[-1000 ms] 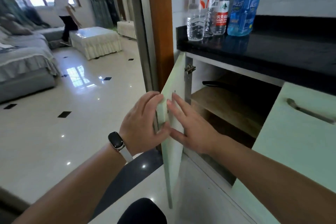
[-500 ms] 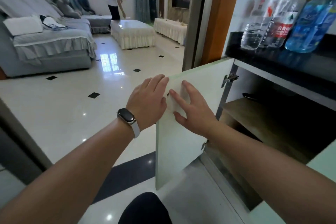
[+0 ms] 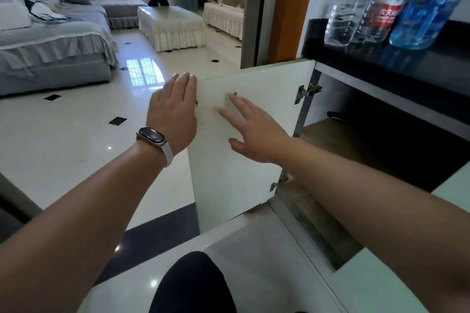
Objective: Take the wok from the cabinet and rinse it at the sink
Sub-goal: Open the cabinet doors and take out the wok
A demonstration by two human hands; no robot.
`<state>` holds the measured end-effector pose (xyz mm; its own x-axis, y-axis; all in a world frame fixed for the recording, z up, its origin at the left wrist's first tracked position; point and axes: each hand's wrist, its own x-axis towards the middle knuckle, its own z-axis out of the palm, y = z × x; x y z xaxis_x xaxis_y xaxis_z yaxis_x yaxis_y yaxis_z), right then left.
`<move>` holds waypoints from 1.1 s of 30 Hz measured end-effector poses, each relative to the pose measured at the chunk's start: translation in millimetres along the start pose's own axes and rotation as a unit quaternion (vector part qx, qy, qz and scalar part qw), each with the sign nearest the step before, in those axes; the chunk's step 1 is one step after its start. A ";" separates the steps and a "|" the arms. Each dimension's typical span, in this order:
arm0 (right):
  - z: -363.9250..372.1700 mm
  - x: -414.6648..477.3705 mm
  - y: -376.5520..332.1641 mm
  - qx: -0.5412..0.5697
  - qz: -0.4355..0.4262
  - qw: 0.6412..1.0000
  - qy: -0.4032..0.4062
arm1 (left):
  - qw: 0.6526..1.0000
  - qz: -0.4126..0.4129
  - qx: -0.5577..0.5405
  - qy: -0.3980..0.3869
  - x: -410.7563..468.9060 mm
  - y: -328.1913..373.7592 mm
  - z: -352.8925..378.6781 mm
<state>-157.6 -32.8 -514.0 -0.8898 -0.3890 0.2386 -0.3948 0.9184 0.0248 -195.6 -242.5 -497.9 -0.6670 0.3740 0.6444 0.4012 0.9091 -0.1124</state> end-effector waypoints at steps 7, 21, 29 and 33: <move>-52.7 -45.3 46.0 -0.087 0.016 0.994 -0.056 | 1.000 0.028 0.008 0.008 -1.2 33.3 4.3; -175.0 -153.7 150.1 -0.198 0.114 0.963 -0.142 | 0.951 0.238 -0.129 -0.150 49.7 166.1 48.3; -170.3 -159.2 170.7 -0.152 0.150 0.967 -0.141 | 0.917 0.282 -0.193 -0.208 85.6 238.0 107.6; -169.8 -158.0 176.4 -0.142 0.162 0.967 -0.134 | 0.917 0.287 -0.194 -0.196 107.4 268.3 137.1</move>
<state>-47.8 202.9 -382.5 -0.9987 -0.0479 0.0184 -0.0412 0.9628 0.2669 -245.7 66.8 -562.5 -0.4194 0.8771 0.2340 0.8997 0.4359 -0.0216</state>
